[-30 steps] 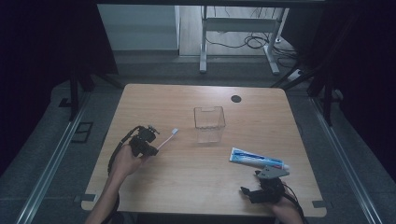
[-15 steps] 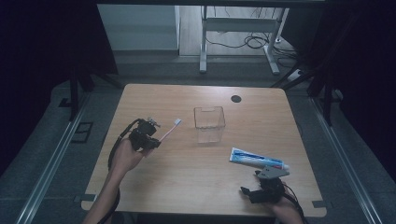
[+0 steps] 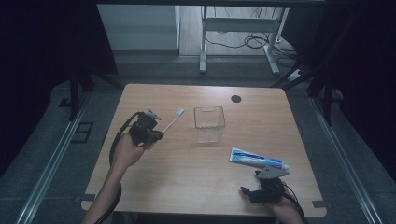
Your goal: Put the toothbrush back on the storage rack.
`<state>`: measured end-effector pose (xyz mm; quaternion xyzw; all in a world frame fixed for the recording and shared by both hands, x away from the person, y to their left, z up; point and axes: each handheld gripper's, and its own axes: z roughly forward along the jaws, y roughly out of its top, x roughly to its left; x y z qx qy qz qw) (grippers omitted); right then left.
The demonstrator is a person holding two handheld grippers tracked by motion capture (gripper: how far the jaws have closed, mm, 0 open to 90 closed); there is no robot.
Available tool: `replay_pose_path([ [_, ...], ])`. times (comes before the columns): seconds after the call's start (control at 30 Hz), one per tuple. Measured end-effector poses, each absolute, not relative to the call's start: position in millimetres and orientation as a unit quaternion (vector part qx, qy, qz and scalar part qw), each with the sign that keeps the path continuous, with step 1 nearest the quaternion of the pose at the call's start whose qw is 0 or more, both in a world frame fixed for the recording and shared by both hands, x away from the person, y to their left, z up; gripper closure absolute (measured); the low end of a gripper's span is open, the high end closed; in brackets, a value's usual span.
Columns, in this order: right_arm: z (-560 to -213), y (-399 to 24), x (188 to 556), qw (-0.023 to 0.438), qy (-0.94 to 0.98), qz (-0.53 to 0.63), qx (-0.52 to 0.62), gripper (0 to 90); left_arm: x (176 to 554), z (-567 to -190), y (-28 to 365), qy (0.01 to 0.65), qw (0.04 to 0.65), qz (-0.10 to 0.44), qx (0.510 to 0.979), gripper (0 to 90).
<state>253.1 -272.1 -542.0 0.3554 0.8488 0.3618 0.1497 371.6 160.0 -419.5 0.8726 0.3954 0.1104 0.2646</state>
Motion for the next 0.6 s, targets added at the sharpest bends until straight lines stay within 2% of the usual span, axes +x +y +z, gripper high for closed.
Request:
replay_pose_path([
  [0.6, -542.1, -272.0, 253.1, 0.15, 0.848, 0.362, 0.356, 10.9, 379.6, -387.1, 141.8, 0.37, 0.318, 0.136, 0.862, 84.4],
])
